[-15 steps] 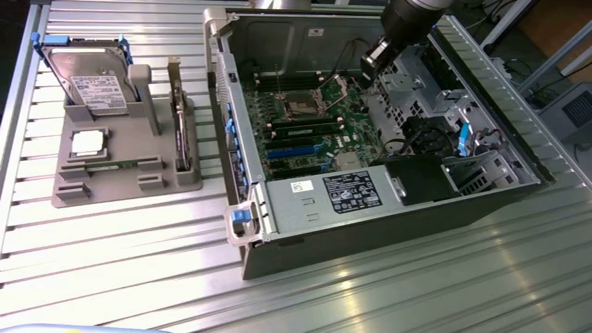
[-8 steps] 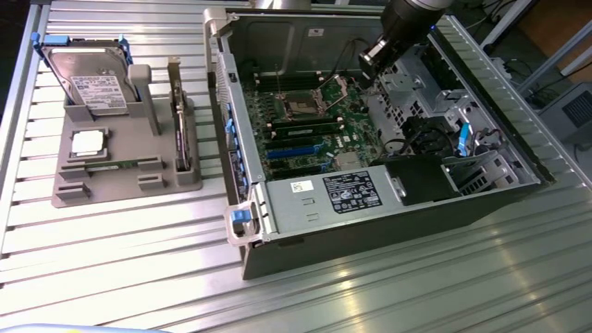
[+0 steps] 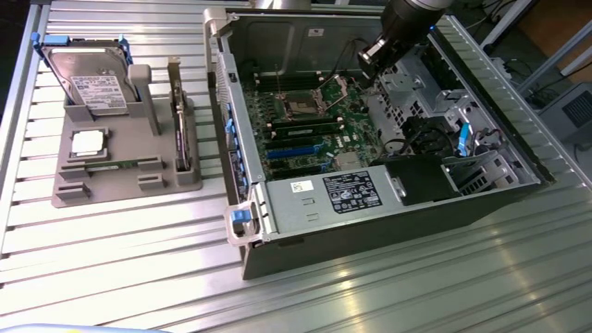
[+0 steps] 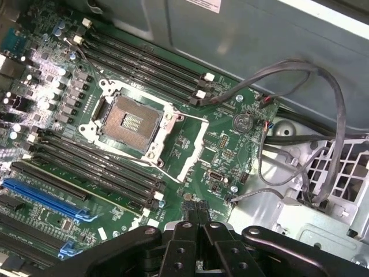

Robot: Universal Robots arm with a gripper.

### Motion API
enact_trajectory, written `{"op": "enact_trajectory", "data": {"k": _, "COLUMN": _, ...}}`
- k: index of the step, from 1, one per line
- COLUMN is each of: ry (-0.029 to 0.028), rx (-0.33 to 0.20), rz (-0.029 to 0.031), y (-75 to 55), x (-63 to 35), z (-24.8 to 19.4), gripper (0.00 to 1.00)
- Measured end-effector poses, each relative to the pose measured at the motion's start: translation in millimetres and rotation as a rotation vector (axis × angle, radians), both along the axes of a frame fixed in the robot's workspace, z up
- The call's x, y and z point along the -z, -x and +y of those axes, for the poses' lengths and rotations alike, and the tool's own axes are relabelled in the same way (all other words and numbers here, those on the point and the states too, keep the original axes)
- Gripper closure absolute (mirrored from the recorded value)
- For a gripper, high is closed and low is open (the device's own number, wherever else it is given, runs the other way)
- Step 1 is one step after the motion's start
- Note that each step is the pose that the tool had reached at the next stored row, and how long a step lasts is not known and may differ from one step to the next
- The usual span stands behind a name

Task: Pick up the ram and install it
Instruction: 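Press down the ram until it locks into place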

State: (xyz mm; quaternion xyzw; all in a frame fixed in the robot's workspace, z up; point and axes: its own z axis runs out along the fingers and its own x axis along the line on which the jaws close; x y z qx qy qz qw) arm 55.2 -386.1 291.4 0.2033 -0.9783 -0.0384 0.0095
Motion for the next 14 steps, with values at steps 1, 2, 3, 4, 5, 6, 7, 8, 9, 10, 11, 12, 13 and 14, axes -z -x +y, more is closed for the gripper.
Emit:
{"op": "enact_trajectory", "data": {"k": 1, "ry": 0.0000, "rx": 0.013, "rz": 0.0000, "y": 0.0, "x": 0.0, "z": 0.0, "gripper": 0.89}}
{"op": "enact_trajectory", "data": {"k": 2, "ry": 0.0000, "rx": 0.018, "rz": 0.0000, "y": 0.0, "x": 0.0, "z": 0.0, "gripper": 0.89}}
{"op": "enact_trajectory", "data": {"k": 3, "ry": -0.0001, "rx": 0.025, "rz": 0.0000, "y": 0.0, "x": 0.1, "z": 0.0, "gripper": 0.89}}
{"op": "enact_trajectory", "data": {"k": 4, "ry": -0.0001, "rx": 0.041, "rz": 0.0000, "y": 0.0, "x": 0.1, "z": 0.0, "gripper": 0.89}}
{"op": "enact_trajectory", "data": {"k": 5, "ry": 0.0000, "rx": 0.050, "rz": 0.0000, "y": 0.0, "x": 0.1, "z": 0.0, "gripper": 0.89}}
{"op": "enact_trajectory", "data": {"k": 6, "ry": 0.0000, "rx": 0.060, "rz": 0.0000, "y": 0.0, "x": 0.1, "z": 0.0, "gripper": 0.89}}
{"op": "enact_trajectory", "data": {"k": 7, "ry": 0.0000, "rx": 0.069, "rz": 0.0000, "y": 0.0, "x": 0.1, "z": 0.0, "gripper": 0.89}}
{"op": "enact_trajectory", "data": {"k": 8, "ry": 0.0000, "rx": 0.077, "rz": 0.0000, "y": 0.0, "x": 0.1, "z": 0.0, "gripper": 0.89}}
{"op": "enact_trajectory", "data": {"k": 9, "ry": 0.0000, "rx": 0.084, "rz": 0.0000, "y": 0.0, "x": 0.1, "z": 0.0, "gripper": 0.89}}
{"op": "enact_trajectory", "data": {"k": 10, "ry": -0.0001, "rx": 0.096, "rz": 0.0000, "y": 0.0, "x": 0.1, "z": 0.0, "gripper": 0.89}}
{"op": "enact_trajectory", "data": {"k": 11, "ry": 0.0000, "rx": 0.105, "rz": 0.0000, "y": 0.0, "x": 0.1, "z": 0.0, "gripper": 0.89}}
{"op": "enact_trajectory", "data": {"k": 12, "ry": 0.0000, "rx": 0.117, "rz": 0.0000, "y": 0.0, "x": 0.1, "z": 0.0, "gripper": 0.89}}
{"op": "enact_trajectory", "data": {"k": 13, "ry": 0.0000, "rx": 0.128, "rz": 0.0000, "y": 0.0, "x": 0.1, "z": 0.0, "gripper": 0.89}}
{"op": "enact_trajectory", "data": {"k": 14, "ry": -0.0001, "rx": 0.140, "rz": 0.0000, "y": 0.0, "x": 0.1, "z": 0.0, "gripper": 0.89}}
